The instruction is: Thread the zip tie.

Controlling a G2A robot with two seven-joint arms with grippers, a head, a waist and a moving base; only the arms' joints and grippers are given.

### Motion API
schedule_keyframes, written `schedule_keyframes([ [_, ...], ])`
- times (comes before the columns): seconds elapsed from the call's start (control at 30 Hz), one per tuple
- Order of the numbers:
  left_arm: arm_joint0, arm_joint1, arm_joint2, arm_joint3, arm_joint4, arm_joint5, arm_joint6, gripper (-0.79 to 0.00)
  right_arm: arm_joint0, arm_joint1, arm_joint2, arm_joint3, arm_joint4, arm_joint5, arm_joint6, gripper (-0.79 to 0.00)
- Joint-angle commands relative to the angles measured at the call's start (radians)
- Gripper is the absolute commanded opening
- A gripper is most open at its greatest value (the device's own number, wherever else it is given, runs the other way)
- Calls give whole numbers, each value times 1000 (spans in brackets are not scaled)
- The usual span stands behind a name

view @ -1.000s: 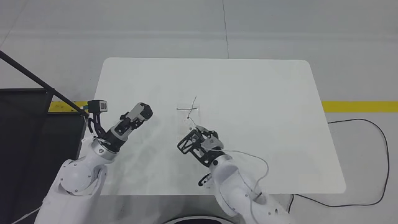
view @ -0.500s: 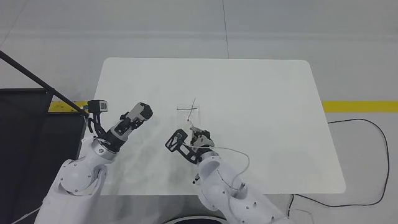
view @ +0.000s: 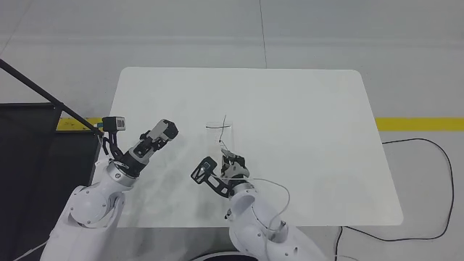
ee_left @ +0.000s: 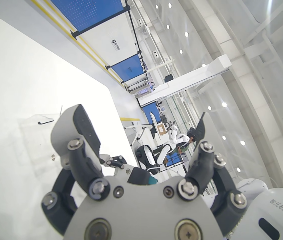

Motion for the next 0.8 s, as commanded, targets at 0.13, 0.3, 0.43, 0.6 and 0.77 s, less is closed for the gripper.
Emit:
schedule_keyframes([
  [0.13, 0, 0, 0, 0, 0, 0, 0, 0, -42, 2, 20, -29, -33, -20, -54, -508],
  [0.3, 0, 0, 0, 0, 0, 0, 0, 0, -58, -3, 29, -35, -56, -43, -71, -505],
  [0.43, 0, 0, 0, 0, 0, 0, 0, 0, -56, -12, 32, -28, -66, -56, -64, -517],
  [0.6, 0, 0, 0, 0, 0, 0, 0, 0, -48, -26, 33, -16, -71, -66, -50, -514],
  [0.77, 0, 0, 0, 0, 0, 0, 0, 0, -41, -39, 33, -3, -83, -79, -26, -477],
])
